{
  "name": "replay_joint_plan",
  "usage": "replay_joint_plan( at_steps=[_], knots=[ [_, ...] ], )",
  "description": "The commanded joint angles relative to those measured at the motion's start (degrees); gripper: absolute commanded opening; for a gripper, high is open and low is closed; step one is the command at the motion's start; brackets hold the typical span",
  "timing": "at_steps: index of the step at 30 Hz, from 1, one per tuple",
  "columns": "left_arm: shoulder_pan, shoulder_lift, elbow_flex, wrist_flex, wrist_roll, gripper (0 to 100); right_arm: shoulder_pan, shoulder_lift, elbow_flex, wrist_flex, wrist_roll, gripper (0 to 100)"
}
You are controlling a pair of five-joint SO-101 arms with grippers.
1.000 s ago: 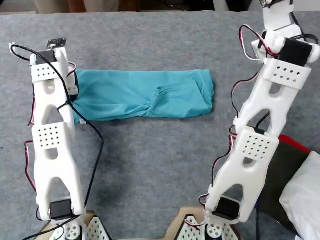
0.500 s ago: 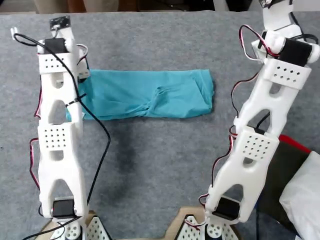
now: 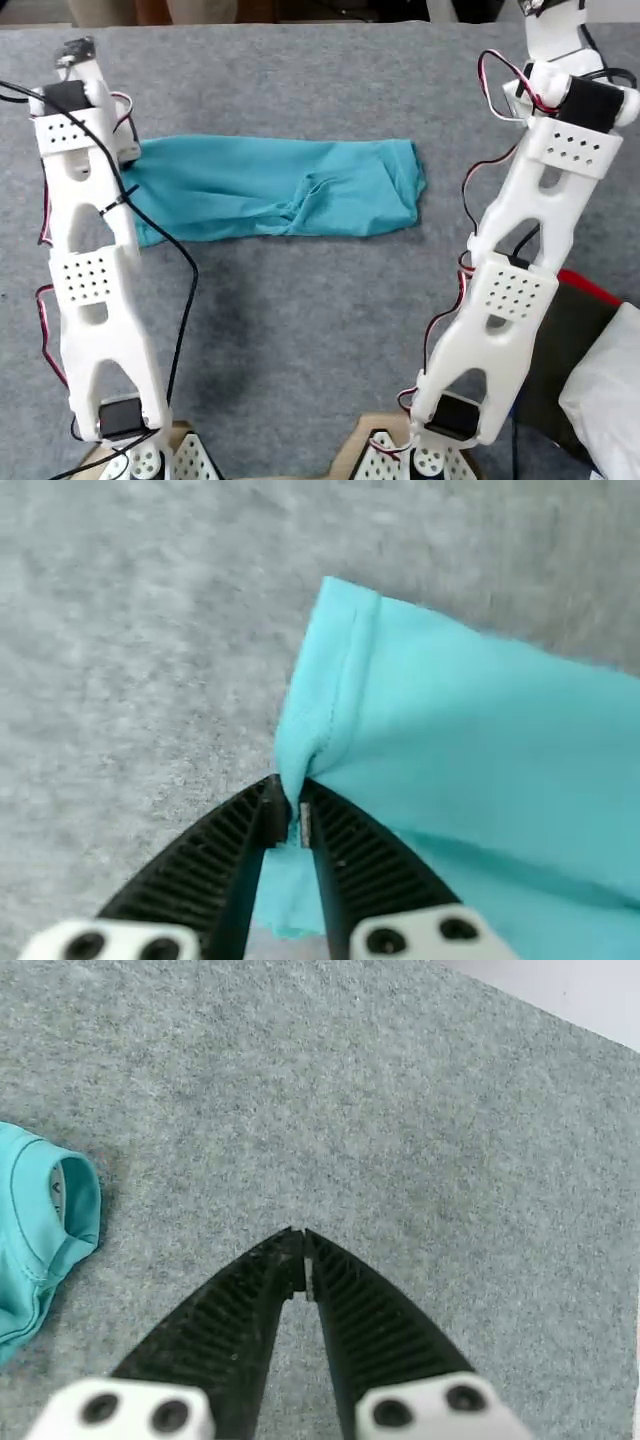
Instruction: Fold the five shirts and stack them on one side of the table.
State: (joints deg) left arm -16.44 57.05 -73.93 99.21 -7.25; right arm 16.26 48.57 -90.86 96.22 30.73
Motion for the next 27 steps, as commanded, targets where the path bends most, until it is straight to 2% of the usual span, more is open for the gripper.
replay_joint_plan(
  at_steps=[1,4,5,12,20,27],
  knots=[
    [0.09,-3.56,4.31,1.23,-3.78,11,0.75,-0.40,-2.59,-1.14,0.62,0.6],
    [-0.18,-4.18,8.44,1.49,1.49,26,0.57,-0.40,-2.59,-1.14,0.62,0.6],
    [-0.35,-4.18,8.62,1.49,3.16,28,0.57,-0.40,-2.59,-1.05,0.62,0.6],
    [-3.69,-3.56,4.48,1.49,2.99,28,0.48,-0.40,-2.59,-1.05,0.62,0.6],
    [-6.51,-3.47,2.46,1.49,-11.43,21,0.48,-0.40,-2.59,-0.97,0.62,0.6],
    [-3.52,0.57,5.01,1.49,-9.93,21,0.40,-0.40,-2.59,-0.97,0.62,0.6]
  ],
)
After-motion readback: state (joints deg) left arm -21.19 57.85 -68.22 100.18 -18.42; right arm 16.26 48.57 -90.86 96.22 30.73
